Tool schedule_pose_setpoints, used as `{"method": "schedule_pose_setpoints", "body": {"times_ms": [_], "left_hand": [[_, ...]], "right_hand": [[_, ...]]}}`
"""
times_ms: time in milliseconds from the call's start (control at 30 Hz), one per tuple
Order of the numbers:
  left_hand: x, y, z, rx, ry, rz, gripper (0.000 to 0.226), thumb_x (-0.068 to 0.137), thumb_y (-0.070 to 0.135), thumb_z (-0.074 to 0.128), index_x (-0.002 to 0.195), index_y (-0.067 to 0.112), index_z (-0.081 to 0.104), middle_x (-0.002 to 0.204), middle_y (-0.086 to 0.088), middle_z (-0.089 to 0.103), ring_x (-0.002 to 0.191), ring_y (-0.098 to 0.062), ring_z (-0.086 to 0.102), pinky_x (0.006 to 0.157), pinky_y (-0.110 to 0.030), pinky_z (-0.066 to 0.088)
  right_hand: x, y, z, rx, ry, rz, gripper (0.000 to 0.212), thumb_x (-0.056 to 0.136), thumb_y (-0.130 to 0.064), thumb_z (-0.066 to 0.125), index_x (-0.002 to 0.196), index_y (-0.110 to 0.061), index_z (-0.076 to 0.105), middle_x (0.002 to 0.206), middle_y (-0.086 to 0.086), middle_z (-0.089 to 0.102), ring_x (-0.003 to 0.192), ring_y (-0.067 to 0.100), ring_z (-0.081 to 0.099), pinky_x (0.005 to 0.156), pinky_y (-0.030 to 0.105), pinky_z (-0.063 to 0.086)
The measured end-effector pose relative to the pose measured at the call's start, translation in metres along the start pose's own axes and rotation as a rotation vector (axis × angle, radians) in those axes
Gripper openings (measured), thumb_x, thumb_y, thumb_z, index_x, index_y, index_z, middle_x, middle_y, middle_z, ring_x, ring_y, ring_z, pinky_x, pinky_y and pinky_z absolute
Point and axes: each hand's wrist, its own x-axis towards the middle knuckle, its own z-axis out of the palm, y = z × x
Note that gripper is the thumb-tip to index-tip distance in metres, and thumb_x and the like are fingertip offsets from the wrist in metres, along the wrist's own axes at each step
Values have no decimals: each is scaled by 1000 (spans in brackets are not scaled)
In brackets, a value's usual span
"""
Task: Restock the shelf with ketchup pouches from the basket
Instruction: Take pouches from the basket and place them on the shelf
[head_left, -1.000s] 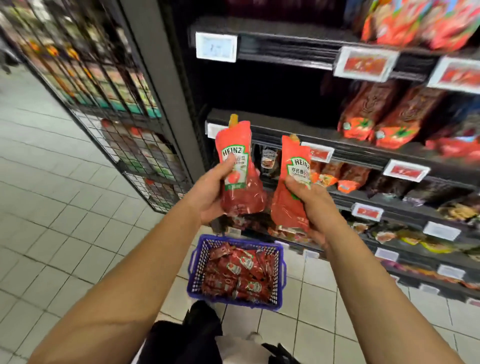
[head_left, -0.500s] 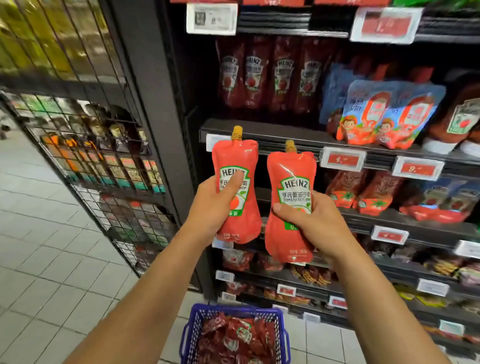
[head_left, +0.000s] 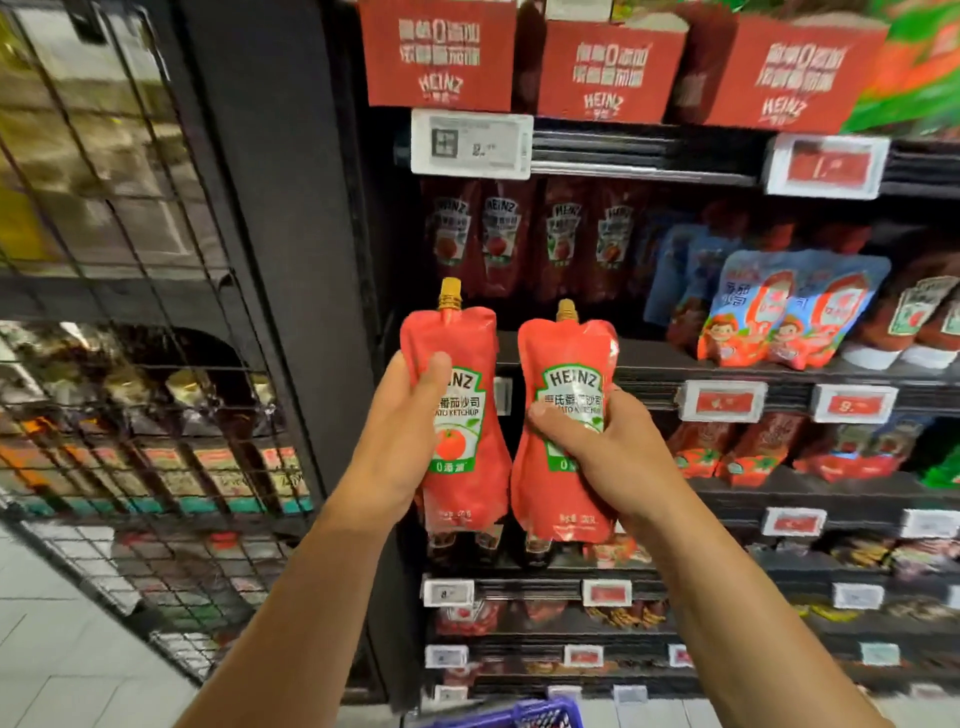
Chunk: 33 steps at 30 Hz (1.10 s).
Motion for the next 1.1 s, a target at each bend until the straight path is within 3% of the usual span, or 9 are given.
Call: {"method": "schedule_pose_setpoints", "body": {"times_ms": [233,333,433,567,633,700,933,1000,1100], "left_hand": [[55,25,18,134,86,59,17,97,40,63,105,25,67,96,-2,77,85,-21,76,64,-28,59],[85,33,27,180,206,9,21,96,37,64,99,15,63,86,-2,77,76,-18,76,57,-27,57],[115,37,34,380,330,36,24,92,34,62,95,11,64,82,-5,73,69,-17,73,49,-24,52],[143,44,38,520,420,254,27,92,26,59,117,18,65,107,0,69,93,-13,69,76,-26,56],[153,44,38,582,432,354,34,96,32,63,124,12,62,104,8,65,88,1,64,71,-5,47],[159,37,36,627,461,413,43,97,41,61,129,13,59,105,10,62,89,1,60,71,3,38],[164,-2,26,594,548,502,60,88,58,58,124,11,52,88,16,64,76,9,64,69,-10,49],[169,-5,23,601,516,474,62,83,62,61,123,16,52,87,27,59,74,22,59,64,1,42],[175,-7,20,599,514,444,64,83,64,58,125,17,52,87,30,56,72,28,55,62,5,39]], "right_hand": [[30,-12,-12,36,-42,-5,22,86,-35,77,100,-20,69,90,2,78,82,20,76,68,30,61],[43,-12,-25,111,-108,64,27,87,-36,75,105,-18,68,95,6,78,87,23,75,73,37,61],[53,-7,-38,151,-141,97,21,92,-35,70,102,-17,69,94,7,77,83,22,75,68,33,59],[70,-8,-50,183,-149,119,19,93,-31,65,105,-16,69,95,9,77,83,23,75,70,35,59],[79,-10,-55,187,-148,122,21,92,-29,62,106,-16,69,96,10,77,84,25,75,75,39,59],[86,-12,-57,180,-144,111,22,93,-27,60,108,-14,68,96,11,77,85,25,74,77,40,59],[118,-24,-52,119,-151,95,32,86,-35,63,106,-12,69,95,13,77,87,29,75,80,45,61],[134,-30,-51,85,-111,94,42,80,-41,66,102,-5,70,88,12,77,80,27,76,72,44,61],[160,-32,-46,57,-1,120,36,72,-38,67,88,-6,71,75,6,73,62,18,71,56,38,57]]}}
